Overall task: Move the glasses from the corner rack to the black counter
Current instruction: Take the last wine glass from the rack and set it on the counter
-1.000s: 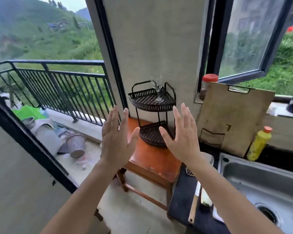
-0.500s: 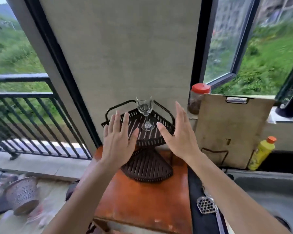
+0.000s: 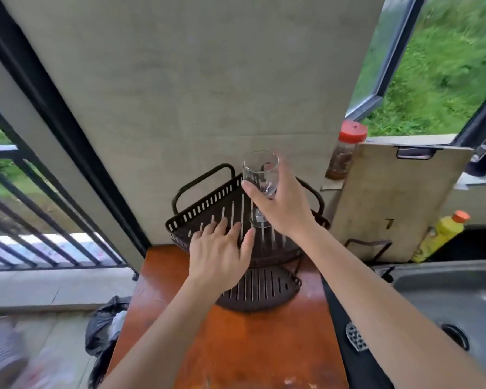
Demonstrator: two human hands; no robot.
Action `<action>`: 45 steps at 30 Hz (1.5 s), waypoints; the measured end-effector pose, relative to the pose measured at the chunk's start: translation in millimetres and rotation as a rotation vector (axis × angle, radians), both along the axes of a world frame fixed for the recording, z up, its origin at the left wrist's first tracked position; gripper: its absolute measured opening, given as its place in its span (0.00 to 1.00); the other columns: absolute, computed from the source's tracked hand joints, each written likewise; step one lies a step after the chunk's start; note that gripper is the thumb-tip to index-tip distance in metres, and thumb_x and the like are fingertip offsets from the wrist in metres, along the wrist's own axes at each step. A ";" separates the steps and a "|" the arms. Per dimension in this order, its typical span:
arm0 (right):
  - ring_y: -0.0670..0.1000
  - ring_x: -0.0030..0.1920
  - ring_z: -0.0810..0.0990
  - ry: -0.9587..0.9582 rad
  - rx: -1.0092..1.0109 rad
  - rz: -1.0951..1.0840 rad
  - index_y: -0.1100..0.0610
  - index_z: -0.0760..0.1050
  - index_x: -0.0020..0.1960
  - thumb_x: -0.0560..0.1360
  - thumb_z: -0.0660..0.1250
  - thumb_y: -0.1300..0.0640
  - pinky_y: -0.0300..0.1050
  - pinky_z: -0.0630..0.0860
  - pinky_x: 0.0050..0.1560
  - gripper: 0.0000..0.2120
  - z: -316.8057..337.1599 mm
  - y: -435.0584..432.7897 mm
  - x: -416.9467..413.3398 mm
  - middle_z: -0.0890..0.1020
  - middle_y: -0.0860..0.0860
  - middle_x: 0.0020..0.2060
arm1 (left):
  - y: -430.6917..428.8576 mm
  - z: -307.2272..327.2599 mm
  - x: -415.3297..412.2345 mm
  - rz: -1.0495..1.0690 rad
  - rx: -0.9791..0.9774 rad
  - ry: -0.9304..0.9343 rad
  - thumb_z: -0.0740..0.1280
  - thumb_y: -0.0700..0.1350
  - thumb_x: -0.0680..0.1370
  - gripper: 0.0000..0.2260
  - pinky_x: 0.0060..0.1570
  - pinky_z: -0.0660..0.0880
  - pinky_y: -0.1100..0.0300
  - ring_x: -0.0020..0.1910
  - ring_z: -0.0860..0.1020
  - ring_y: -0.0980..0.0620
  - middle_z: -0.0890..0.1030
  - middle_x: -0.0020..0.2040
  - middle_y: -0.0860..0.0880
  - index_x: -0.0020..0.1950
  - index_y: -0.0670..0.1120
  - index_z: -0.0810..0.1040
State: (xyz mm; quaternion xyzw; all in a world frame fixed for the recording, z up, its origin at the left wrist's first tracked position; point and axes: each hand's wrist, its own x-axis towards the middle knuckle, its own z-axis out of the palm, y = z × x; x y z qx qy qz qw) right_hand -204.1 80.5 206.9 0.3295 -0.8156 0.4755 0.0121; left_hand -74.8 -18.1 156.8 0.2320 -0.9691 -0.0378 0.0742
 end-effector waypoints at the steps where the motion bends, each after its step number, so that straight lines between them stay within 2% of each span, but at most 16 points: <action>1: 0.45 0.59 0.80 -0.001 -0.023 0.000 0.49 0.61 0.75 0.77 0.71 0.41 0.42 0.78 0.59 0.32 -2.7 -0.3 -0.6 0.76 0.39 0.59 | -0.4 0.3 -0.2 -0.003 -0.003 -0.004 0.41 0.64 0.80 0.32 0.62 0.70 0.47 0.71 0.73 0.43 0.78 0.69 0.47 0.68 0.54 0.77; 3: 0.42 0.56 0.78 0.000 -0.053 -0.002 0.51 0.61 0.76 0.77 0.71 0.44 0.27 0.73 0.54 0.33 -5.0 1.3 0.5 0.75 0.39 0.58 | -0.4 1.3 -0.2 -0.007 -0.004 -0.013 0.42 0.64 0.80 0.31 0.60 0.72 0.47 0.68 0.74 0.43 0.79 0.67 0.47 0.66 0.54 0.79; 5: 0.42 0.57 0.77 -0.020 -0.060 0.009 0.52 0.60 0.77 0.77 0.72 0.45 0.22 0.68 0.51 0.34 -3.0 2.8 2.4 0.74 0.39 0.57 | -0.1 2.3 0.9 -0.010 0.004 -0.016 0.43 0.64 0.81 0.30 0.58 0.73 0.48 0.66 0.76 0.42 0.81 0.65 0.46 0.64 0.53 0.80; 8: 0.42 0.60 0.76 -0.030 -0.073 0.024 0.51 0.61 0.76 0.77 0.72 0.44 0.31 0.69 0.57 0.34 8.3 7.5 5.1 0.74 0.37 0.58 | 1.0 7.3 3.1 -0.007 0.038 -0.020 0.43 0.64 0.81 0.29 0.62 0.70 0.47 0.70 0.72 0.43 0.77 0.70 0.46 0.69 0.54 0.76; 12: 0.48 0.63 0.78 0.058 -0.164 -0.031 0.52 0.57 0.78 0.76 0.70 0.39 0.46 0.72 0.65 0.39 41.0 36.0 12.4 0.76 0.46 0.65 | 1.1 21.5 6.8 -0.043 0.113 -0.015 0.43 0.65 0.82 0.30 0.75 0.58 0.42 0.80 0.57 0.44 0.59 0.81 0.45 0.79 0.53 0.60; 15: 0.52 0.58 0.83 0.129 -0.271 -0.098 0.49 0.58 0.77 0.75 0.70 0.36 0.57 0.79 0.61 0.39 58.5 70.3 16.7 0.77 0.47 0.64 | 9.6 40.9 3.2 -0.059 0.098 0.090 0.44 0.65 0.81 0.31 0.77 0.53 0.43 0.81 0.54 0.44 0.56 0.82 0.45 0.81 0.52 0.56; 19: 0.45 0.43 0.84 0.186 -0.309 -0.226 0.45 0.57 0.76 0.75 0.69 0.36 0.42 0.81 0.46 0.36 60.3 140.5 23.8 0.78 0.46 0.63 | 49.8 68.3 -21.2 -0.196 0.091 0.264 0.46 0.63 0.82 0.30 0.77 0.54 0.43 0.80 0.55 0.43 0.57 0.81 0.43 0.80 0.51 0.57; 21: 0.48 0.41 0.85 0.158 -0.306 -0.339 0.44 0.56 0.78 0.74 0.69 0.35 0.49 0.84 0.44 0.39 51.6 184.7 30.5 0.77 0.45 0.64 | 81.1 73.1 -35.8 -0.319 0.105 0.307 0.48 0.63 0.81 0.31 0.75 0.57 0.42 0.80 0.56 0.42 0.57 0.81 0.42 0.80 0.50 0.58; 23: 0.50 0.46 0.86 0.123 -0.304 -0.441 0.41 0.56 0.78 0.73 0.70 0.34 0.53 0.84 0.49 0.40 39.7 227.4 41.5 0.75 0.43 0.65 | 112.8 71.0 -47.7 -0.428 0.128 0.350 0.49 0.63 0.81 0.30 0.74 0.59 0.41 0.80 0.57 0.41 0.59 0.81 0.42 0.80 0.49 0.59; 25: 0.46 0.52 0.85 0.094 -0.307 -0.599 0.38 0.56 0.76 0.72 0.72 0.36 0.47 0.83 0.52 0.39 27.9 281.4 61.5 0.75 0.42 0.66 | 159.2 64.1 -61.0 -0.577 0.173 0.352 0.51 0.63 0.81 0.30 0.73 0.61 0.39 0.79 0.59 0.40 0.60 0.80 0.41 0.79 0.48 0.61; 27: 0.40 0.54 0.83 0.071 -0.328 -0.764 0.38 0.55 0.76 0.74 0.74 0.39 0.36 0.80 0.51 0.38 19.6 336.2 90.0 0.74 0.45 0.68 | 212.9 53.9 -69.3 -0.735 0.193 0.307 0.50 0.63 0.81 0.31 0.73 0.61 0.38 0.79 0.59 0.39 0.60 0.80 0.40 0.79 0.48 0.61; 29: 0.36 0.55 0.80 0.048 -0.353 -0.915 0.38 0.56 0.75 0.73 0.73 0.42 0.32 0.78 0.51 0.38 13.5 388.3 123.1 0.73 0.44 0.67 | 269.6 44.6 -70.8 -0.883 0.193 0.264 0.50 0.63 0.81 0.31 0.72 0.63 0.36 0.79 0.59 0.38 0.60 0.80 0.39 0.79 0.47 0.61; 33: 0.41 0.56 0.82 0.051 -0.377 -1.142 0.36 0.55 0.74 0.71 0.72 0.40 0.37 0.80 0.52 0.38 3.7 484.5 191.9 0.73 0.44 0.68 | 387.0 35.6 -47.6 -1.093 0.217 0.216 0.51 0.62 0.81 0.31 0.72 0.63 0.36 0.79 0.59 0.38 0.59 0.80 0.39 0.79 0.45 0.61; 36: 0.42 0.54 0.82 0.084 -0.397 -1.272 0.42 0.56 0.78 0.72 0.73 0.40 0.37 0.81 0.51 0.41 -8.0 557.9 237.3 0.73 0.47 0.69 | 474.6 31.2 -18.1 -1.223 0.213 0.209 0.51 0.62 0.81 0.31 0.71 0.65 0.36 0.78 0.60 0.37 0.60 0.80 0.38 0.79 0.45 0.62; 41: 0.48 0.63 0.80 0.133 -0.388 -1.431 0.39 0.56 0.78 0.70 0.74 0.37 0.53 0.81 0.59 0.42 -27.4 692.2 310.7 0.74 0.43 0.68 | 634.3 18.9 28.9 -1.342 0.187 0.198 0.50 0.63 0.81 0.32 0.70 0.66 0.36 0.77 0.62 0.36 0.62 0.79 0.37 0.78 0.44 0.63; 45: 0.35 0.67 0.73 0.135 -0.336 -1.565 0.43 0.57 0.79 0.73 0.75 0.41 0.52 0.79 0.62 0.41 -32.3 797.8 373.7 0.72 0.42 0.68 | 770.0 16.1 76.8 -1.445 0.191 0.158 0.50 0.63 0.80 0.33 0.71 0.64 0.36 0.78 0.60 0.37 0.60 0.80 0.38 0.79 0.45 0.60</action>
